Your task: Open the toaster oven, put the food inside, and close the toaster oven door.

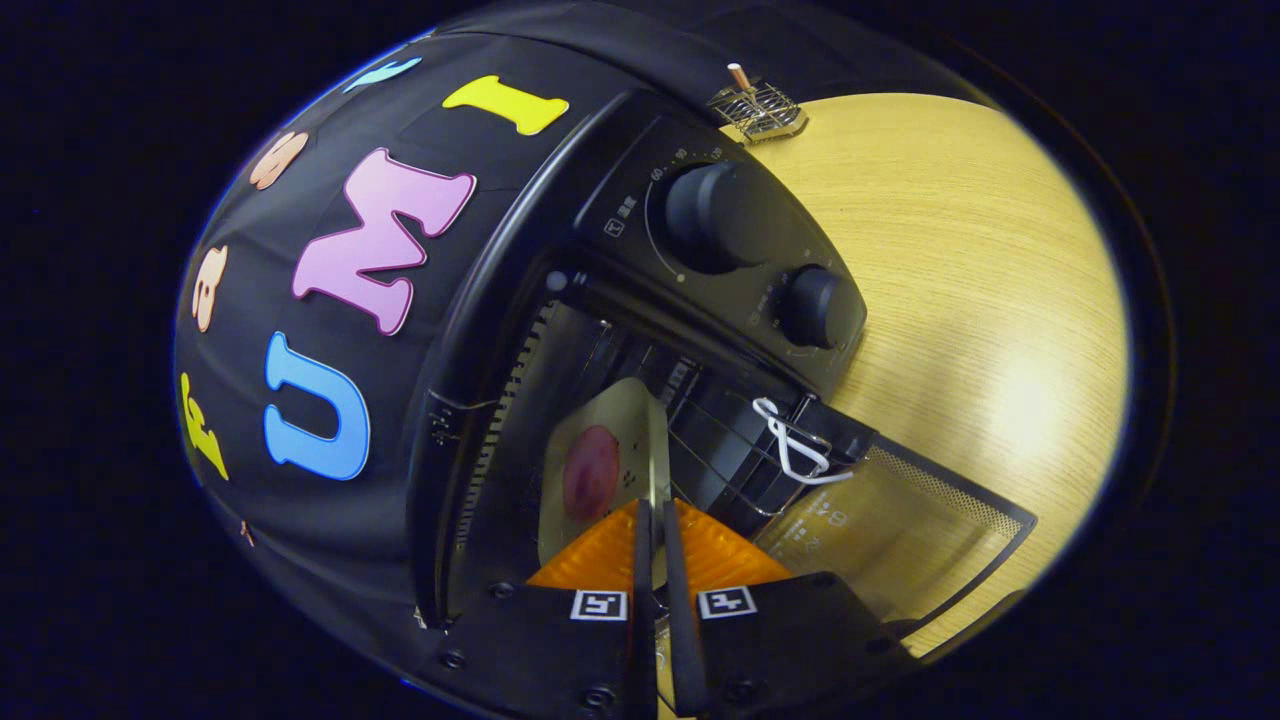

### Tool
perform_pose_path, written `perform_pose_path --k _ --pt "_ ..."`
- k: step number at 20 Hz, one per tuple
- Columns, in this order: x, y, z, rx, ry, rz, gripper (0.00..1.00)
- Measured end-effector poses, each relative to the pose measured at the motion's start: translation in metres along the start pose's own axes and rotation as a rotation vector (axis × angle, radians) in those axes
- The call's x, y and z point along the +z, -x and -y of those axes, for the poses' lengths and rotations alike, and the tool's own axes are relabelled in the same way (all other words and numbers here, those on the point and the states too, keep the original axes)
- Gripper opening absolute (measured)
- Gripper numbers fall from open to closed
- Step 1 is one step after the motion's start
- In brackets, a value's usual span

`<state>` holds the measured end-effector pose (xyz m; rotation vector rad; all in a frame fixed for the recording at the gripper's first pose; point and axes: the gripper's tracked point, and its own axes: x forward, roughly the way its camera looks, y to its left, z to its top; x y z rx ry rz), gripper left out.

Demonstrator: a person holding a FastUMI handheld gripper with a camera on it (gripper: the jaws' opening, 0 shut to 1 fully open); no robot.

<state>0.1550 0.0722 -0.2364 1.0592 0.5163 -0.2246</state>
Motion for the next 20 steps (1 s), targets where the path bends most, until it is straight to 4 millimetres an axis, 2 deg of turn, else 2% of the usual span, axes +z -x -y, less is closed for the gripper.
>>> perform_pose_path --k 2,4,6,11,14,17,19,20 --pt "-0.003 0.008 -0.003 0.023 0.024 -0.002 0.3" --pt "-0.007 0.019 -0.009 0.051 0.043 -0.006 0.67" --pt "-0.013 0.027 -0.002 0.022 0.076 -0.016 0.93" --pt "-0.012 0.056 0.006 0.001 0.169 -0.008 0.99" --pt "-0.03 0.082 0.009 0.016 0.338 -0.061 0.99" --pt "-0.039 0.106 0.017 0.022 0.5 -0.1 0.99" --pt "-0.043 0.118 0.03 -0.005 0.597 -0.113 0.99" --pt "-0.044 0.124 0.05 -0.026 0.657 -0.125 0.99"
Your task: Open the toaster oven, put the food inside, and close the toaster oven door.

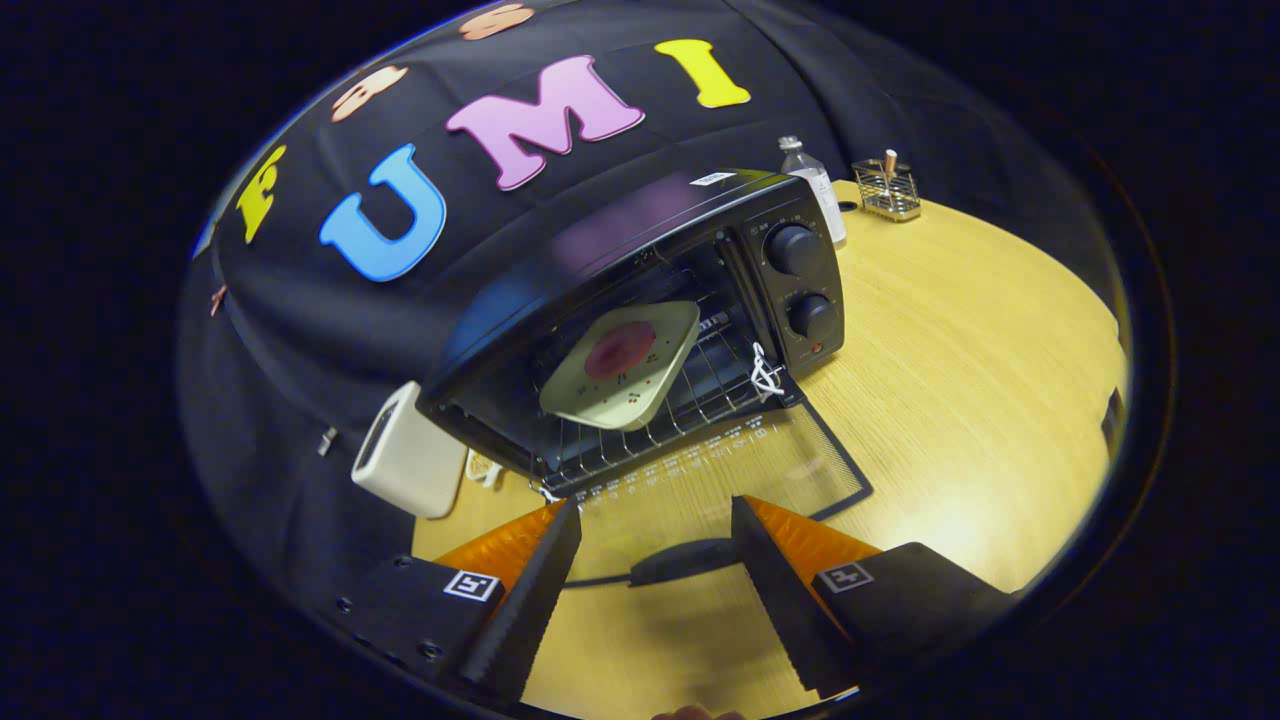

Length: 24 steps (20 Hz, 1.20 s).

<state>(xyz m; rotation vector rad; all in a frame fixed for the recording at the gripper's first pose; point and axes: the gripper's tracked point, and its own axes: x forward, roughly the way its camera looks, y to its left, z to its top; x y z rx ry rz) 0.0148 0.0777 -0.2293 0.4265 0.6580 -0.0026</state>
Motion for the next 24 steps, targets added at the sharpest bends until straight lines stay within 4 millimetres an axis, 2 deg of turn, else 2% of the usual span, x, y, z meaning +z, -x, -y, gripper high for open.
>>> perform_pose_path --k 5,6,9,11,13,14,18,21,24 --pt "-0.04 0.006 0.02 -0.086 0.177 -0.088 0.99" --pt "-0.051 0.003 0.036 -0.101 0.192 -0.105 0.99" --pt "-0.074 -0.008 0.054 -0.139 0.292 -0.151 0.99" --pt "-0.08 -0.019 0.058 -0.151 0.339 -0.163 1.0" --pt "-0.083 -0.031 0.057 -0.155 0.349 -0.159 1.0" --pt "-0.081 -0.036 0.045 -0.162 0.354 -0.157 1.0" --pt "-0.074 -0.048 0.038 -0.162 0.379 -0.113 1.0" --pt "-0.072 -0.047 0.036 -0.157 0.407 -0.114 0.99" --pt "-0.061 -0.037 0.03 -0.127 0.481 -0.068 0.99"
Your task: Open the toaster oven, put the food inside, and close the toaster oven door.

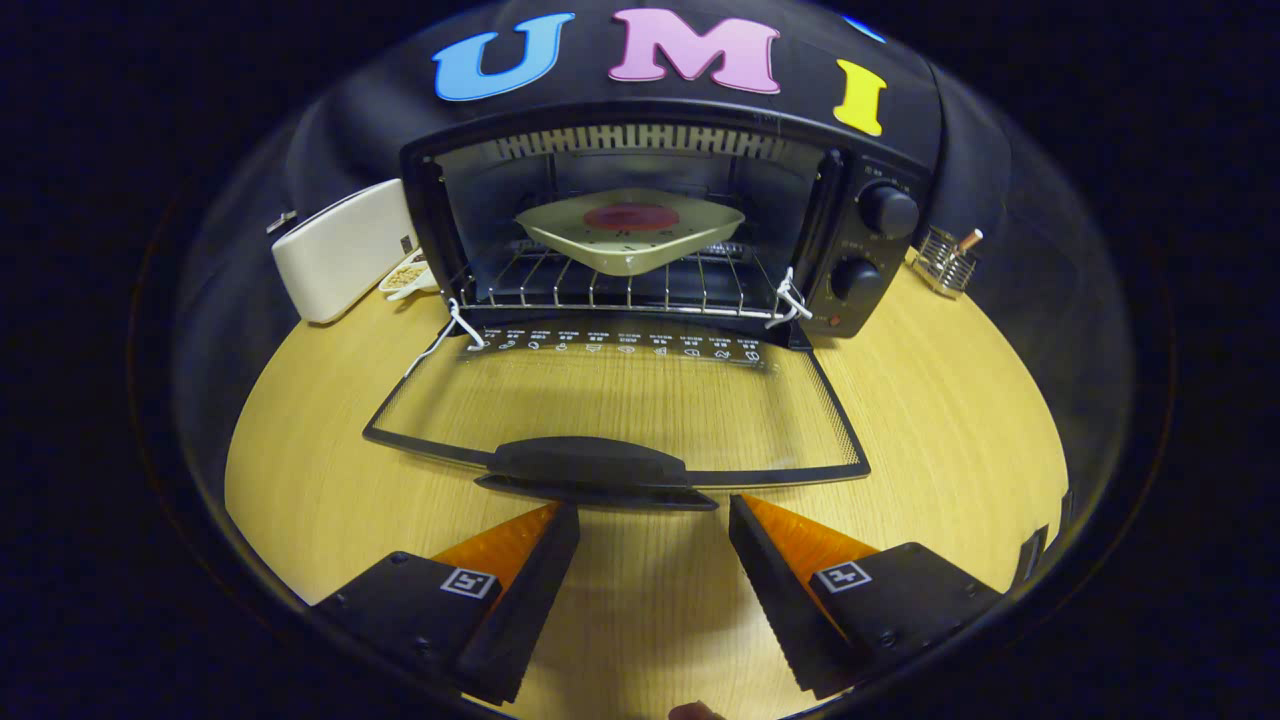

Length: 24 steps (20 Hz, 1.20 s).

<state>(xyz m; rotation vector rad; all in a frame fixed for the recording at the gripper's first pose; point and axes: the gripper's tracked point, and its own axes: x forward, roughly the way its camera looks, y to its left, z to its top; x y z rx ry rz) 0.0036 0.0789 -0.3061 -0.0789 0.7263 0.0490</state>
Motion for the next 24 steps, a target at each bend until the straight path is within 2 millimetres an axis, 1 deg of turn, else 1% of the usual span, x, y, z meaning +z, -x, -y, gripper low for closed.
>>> perform_pose_path --k 3,9,11,13,15,16,18,21,22,24 --pt "0.007 0.009 0.0 0.025 -0.009 -0.001 0.98" --pt "0.027 0.023 -0.002 0.046 -0.023 0.034 0.98" --pt "0.04 0.032 -0.003 0.058 -0.041 0.06 0.98" --pt "0.06 0.041 -0.001 0.073 -0.053 0.118 0.98" --pt "0.083 0.044 0.0 0.089 -0.069 0.183 0.98" --pt "0.093 0.044 0.002 0.088 -0.08 0.2 0.98" --pt "0.115 0.046 0.013 0.062 -0.069 0.228 0.99" --pt "0.159 0.062 0.018 0.067 -0.074 0.341 1.0" --pt "0.166 0.071 0.02 0.076 -0.089 0.365 1.0" --pt "0.174 0.096 0.028 0.101 -0.123 0.409 0.99"
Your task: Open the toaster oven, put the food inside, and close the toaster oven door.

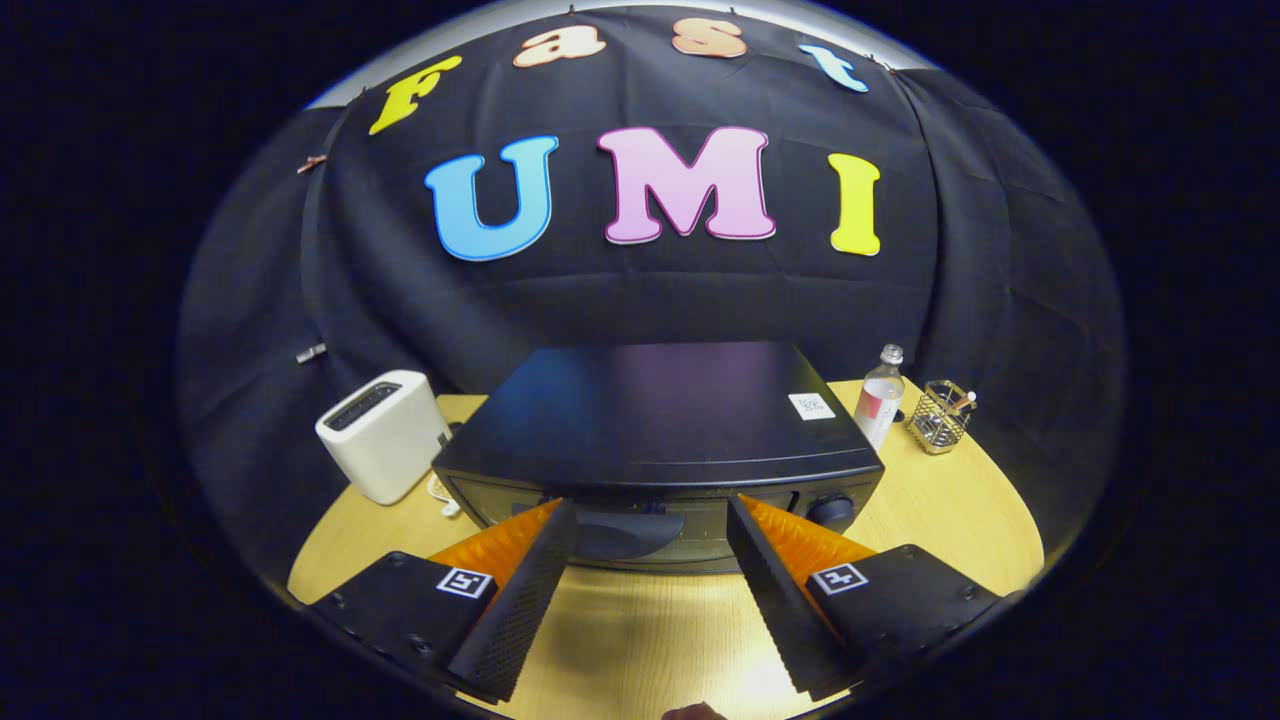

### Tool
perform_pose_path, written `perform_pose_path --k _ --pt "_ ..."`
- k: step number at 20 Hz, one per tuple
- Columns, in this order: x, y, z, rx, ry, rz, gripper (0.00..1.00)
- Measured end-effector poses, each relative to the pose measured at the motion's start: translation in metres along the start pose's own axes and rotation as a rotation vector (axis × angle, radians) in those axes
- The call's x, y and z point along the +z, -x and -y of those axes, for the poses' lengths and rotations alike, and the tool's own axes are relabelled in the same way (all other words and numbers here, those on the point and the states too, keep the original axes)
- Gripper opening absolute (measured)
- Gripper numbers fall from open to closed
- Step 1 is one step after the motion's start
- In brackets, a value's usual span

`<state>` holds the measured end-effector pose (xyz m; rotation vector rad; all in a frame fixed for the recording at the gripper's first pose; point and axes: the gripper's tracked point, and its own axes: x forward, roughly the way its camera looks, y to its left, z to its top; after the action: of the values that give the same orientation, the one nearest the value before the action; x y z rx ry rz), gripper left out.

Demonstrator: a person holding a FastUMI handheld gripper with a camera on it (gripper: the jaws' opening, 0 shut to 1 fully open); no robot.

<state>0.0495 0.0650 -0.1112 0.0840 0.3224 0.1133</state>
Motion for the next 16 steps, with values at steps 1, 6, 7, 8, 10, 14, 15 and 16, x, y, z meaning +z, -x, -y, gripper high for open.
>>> perform_pose_path --k 1,6,7,8,10,14,15,16 --pt "0.011 0.011 0.006 -0.004 -0.006 0.029 0.99" --pt "0.049 0.066 0.053 -0.056 0.063 0.17 0.99" --pt "0.054 0.076 0.065 -0.077 0.081 0.186 0.99" --pt "0.057 0.088 0.077 -0.101 0.093 0.196 0.99" --pt "0.059 0.113 0.098 -0.15 0.1 0.21 0.99" --pt "0.055 0.146 0.122 -0.206 0.088 0.228 0.99" --pt "0.055 0.15 0.126 -0.22 0.1 0.228 0.99" --pt "0.055 0.153 0.13 -0.231 0.106 0.229 0.99"
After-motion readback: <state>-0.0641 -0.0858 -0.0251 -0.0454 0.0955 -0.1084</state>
